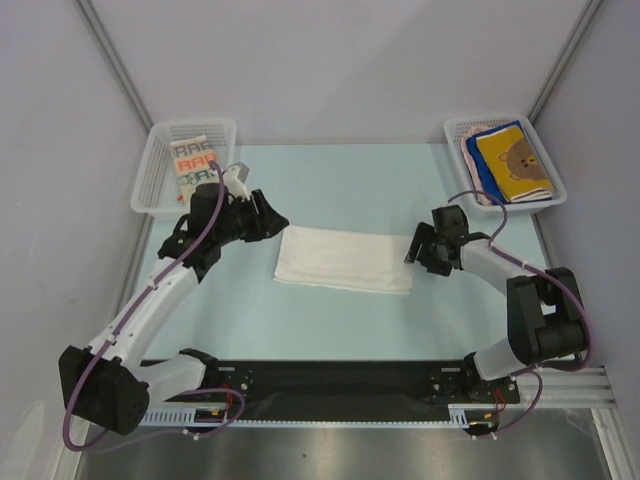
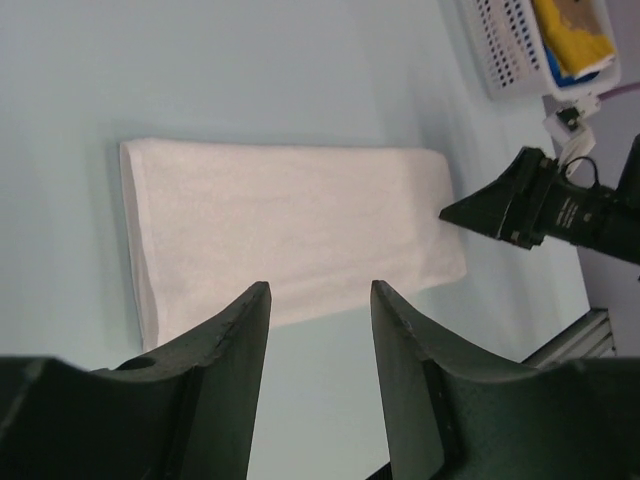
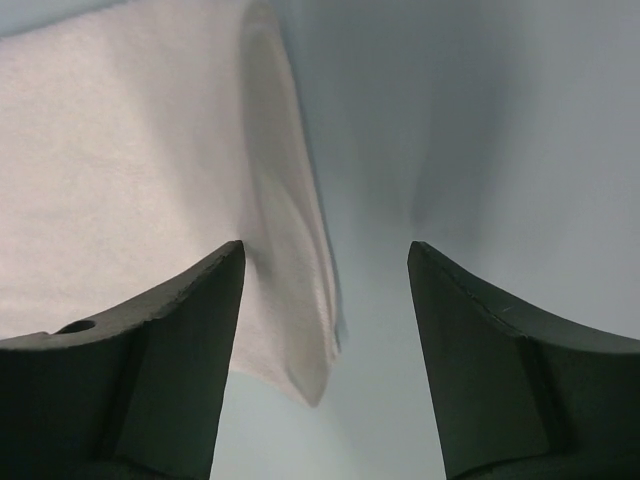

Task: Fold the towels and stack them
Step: Neatly place the folded towel into the bin

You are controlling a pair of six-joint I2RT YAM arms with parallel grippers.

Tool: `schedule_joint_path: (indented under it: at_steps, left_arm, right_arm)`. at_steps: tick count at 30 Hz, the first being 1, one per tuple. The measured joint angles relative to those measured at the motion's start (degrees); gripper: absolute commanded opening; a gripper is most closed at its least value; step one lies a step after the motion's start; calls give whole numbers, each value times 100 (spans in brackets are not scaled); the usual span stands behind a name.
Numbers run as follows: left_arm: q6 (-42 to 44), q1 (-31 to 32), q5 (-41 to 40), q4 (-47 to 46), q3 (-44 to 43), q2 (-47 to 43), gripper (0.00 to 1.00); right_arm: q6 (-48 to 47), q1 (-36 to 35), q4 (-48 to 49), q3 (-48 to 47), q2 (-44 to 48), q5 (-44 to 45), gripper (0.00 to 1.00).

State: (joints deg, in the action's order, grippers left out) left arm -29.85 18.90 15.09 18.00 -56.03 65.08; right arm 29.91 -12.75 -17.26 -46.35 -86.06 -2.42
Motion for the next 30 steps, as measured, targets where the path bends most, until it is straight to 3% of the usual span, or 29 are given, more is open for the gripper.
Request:
schedule_joint_path:
  at_steps: [6,12,23,26,30]
  left_arm:
    - [352,0,173,398,660,-369,51]
    - [616,0,278,643,953,-686,50]
    - [752,0,337,671,1250,-1051,51]
    - [752,0,341,664,1255,-1117,50]
    - [752,0,382,664,1266,-1161,50]
  right_arm:
    - [-4,-201,-280,9,66,173,68]
    - [52,-654,-667,-367,-168,566,53]
    - [415,-1182,-1211,-940,-953,1438,49]
    - [509,-1285,-1261,-1019,-1019,1541,38]
    - [737,-1340,-1248,-1054,-1036,1530,9]
